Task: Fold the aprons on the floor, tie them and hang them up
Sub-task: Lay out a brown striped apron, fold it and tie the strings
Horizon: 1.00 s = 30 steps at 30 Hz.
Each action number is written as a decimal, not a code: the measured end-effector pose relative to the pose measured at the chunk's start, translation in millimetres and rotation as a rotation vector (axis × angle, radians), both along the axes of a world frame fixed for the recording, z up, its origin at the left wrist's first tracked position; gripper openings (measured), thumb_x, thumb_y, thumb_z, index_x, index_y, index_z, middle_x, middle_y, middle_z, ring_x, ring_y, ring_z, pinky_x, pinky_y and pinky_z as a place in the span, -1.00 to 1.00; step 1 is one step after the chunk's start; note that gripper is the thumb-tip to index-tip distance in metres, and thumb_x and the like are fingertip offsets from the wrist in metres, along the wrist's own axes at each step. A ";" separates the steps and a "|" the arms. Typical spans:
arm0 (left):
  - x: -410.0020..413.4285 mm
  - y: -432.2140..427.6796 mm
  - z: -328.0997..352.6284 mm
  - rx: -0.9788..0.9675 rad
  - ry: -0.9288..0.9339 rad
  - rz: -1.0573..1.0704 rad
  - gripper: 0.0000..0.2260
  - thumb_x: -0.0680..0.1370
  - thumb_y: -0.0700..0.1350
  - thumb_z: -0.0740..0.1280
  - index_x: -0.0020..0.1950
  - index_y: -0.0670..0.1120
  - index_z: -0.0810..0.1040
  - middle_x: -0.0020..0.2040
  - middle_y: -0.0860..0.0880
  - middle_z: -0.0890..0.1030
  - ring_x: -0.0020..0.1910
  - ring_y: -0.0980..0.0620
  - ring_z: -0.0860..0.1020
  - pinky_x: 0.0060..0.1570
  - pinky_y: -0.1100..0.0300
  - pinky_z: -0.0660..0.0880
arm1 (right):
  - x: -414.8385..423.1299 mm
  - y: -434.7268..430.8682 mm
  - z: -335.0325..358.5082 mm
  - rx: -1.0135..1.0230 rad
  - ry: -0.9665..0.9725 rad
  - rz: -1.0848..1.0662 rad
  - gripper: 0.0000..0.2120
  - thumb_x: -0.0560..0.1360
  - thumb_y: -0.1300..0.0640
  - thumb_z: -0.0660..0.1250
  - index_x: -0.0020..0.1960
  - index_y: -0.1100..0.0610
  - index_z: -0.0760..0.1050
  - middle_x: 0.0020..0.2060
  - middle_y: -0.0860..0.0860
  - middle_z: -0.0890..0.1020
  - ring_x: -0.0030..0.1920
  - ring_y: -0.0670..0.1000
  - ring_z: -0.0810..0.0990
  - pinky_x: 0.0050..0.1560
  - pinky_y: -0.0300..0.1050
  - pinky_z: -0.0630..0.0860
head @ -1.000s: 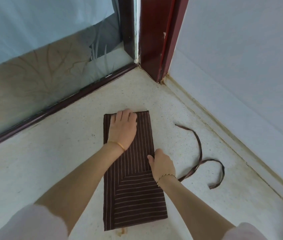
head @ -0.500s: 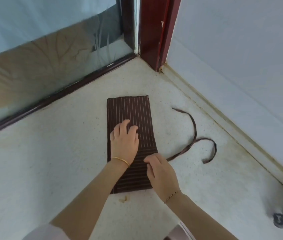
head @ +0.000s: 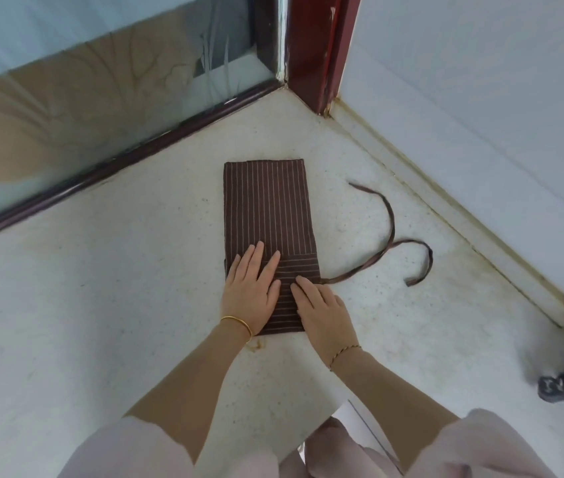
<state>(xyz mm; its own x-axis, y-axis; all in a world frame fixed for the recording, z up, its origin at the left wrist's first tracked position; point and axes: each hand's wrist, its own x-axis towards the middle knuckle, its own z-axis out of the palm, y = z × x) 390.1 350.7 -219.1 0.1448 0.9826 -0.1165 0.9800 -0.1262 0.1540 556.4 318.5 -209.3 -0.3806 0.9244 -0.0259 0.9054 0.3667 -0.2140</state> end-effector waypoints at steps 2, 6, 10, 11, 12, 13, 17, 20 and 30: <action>-4.7 -4.2 0.5 -0.015 0.009 -0.008 -0.51 0.60 0.09 -0.08 0.50 0.00 0.22 0.50 -0.13 0.22 0.49 -0.12 0.16 0.45 -0.01 0.02 | 5.6 -1.9 1.6 -0.003 0.054 0.006 -0.49 0.27 0.18 0.56 0.20 0.17 0.55 0.22 0.06 0.55 0.05 0.05 0.57 -0.03 -0.11 0.60; -16.0 -1.2 7.0 -0.021 -0.064 -0.002 -0.58 0.64 0.04 -0.01 0.50 0.01 0.22 0.53 -0.07 0.16 0.50 -0.07 0.12 0.44 0.04 0.07 | 11.1 6.0 15.9 -0.077 0.199 0.027 -0.72 0.39 0.26 0.45 0.10 0.21 0.60 0.16 0.08 0.59 0.05 0.10 0.59 0.11 -0.11 0.56; -31.5 25.3 39.6 0.071 -0.239 0.004 -0.78 0.60 -0.18 0.20 0.21 -0.16 0.51 0.28 -0.13 0.45 0.27 -0.09 0.42 0.25 0.14 0.39 | 9.7 40.8 36.7 -0.193 0.334 -0.089 -0.75 0.57 0.30 0.18 0.18 0.20 0.54 0.15 0.07 0.57 0.13 0.05 0.54 0.22 -0.23 0.40; -35.2 27.6 49.3 0.093 -0.232 -0.072 -0.85 0.58 -0.15 0.23 0.08 -0.13 0.54 0.14 -0.09 0.49 0.12 -0.04 0.48 0.13 0.20 0.45 | 8.5 50.9 44.2 -0.161 0.325 -0.091 -0.73 0.56 0.33 0.18 0.20 0.20 0.53 0.14 0.07 0.57 0.14 0.04 0.53 0.22 -0.22 0.40; -36.7 26.4 59.0 0.060 -0.218 -0.177 -0.90 0.57 -0.08 0.25 -0.03 -0.08 0.50 0.01 -0.03 0.48 -0.01 0.03 0.48 0.03 0.26 0.47 | 9.0 59.9 48.5 -0.121 0.301 -0.058 -0.69 0.54 0.36 0.19 0.23 0.20 0.51 0.16 0.07 0.57 0.17 0.05 0.52 0.23 -0.19 0.40; -36.0 23.1 67.7 -0.035 -0.193 -0.287 -0.87 0.55 0.02 0.26 -0.10 -0.02 0.44 -0.06 0.03 0.43 -0.08 0.08 0.45 -0.04 0.28 0.47 | 8.5 68.5 51.6 -0.115 0.265 -0.002 -0.65 0.52 0.39 0.20 0.26 0.19 0.49 0.21 0.07 0.54 0.22 0.06 0.48 0.26 -0.16 0.39; -22.0 0.3 70.8 -0.387 0.126 -0.654 -0.57 0.42 0.32 0.29 0.02 0.00 0.37 0.04 0.04 0.36 0.00 0.06 0.34 -0.05 0.22 0.39 | 13.3 95.5 44.2 -0.255 0.057 0.128 -0.54 0.50 0.40 0.22 0.37 0.14 0.39 0.34 0.04 0.43 0.34 0.04 0.36 0.35 -0.15 0.33; -20.1 -2.0 58.4 -0.364 0.236 -0.713 -0.39 0.41 0.31 0.31 0.27 -0.07 0.34 0.20 -0.03 0.33 0.15 -0.01 0.31 0.07 0.14 0.35 | 17.1 110.9 36.2 -0.306 0.063 0.112 -0.56 0.50 0.37 0.27 0.34 0.10 0.42 0.32 0.02 0.46 0.33 0.03 0.37 0.35 -0.21 0.27; -25.1 24.1 82.0 -0.599 -0.101 -0.580 -0.94 0.51 -0.14 0.28 -0.06 -0.08 0.42 0.03 -0.04 0.40 -0.10 -0.01 0.46 -0.10 0.14 0.49 | 21.0 116.2 53.2 -0.406 0.075 0.049 -0.35 0.45 0.55 0.14 0.40 0.03 0.36 0.33 -0.03 0.45 0.35 0.00 0.37 0.37 -0.17 0.32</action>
<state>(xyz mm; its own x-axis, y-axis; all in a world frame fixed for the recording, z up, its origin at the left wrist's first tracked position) 365.0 374.8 -137.1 0.6457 0.5254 -0.5541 0.7629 -0.4750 0.4386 577.4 434.7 -156.1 -0.4390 0.8253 -0.3551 0.8651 0.2814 -0.4152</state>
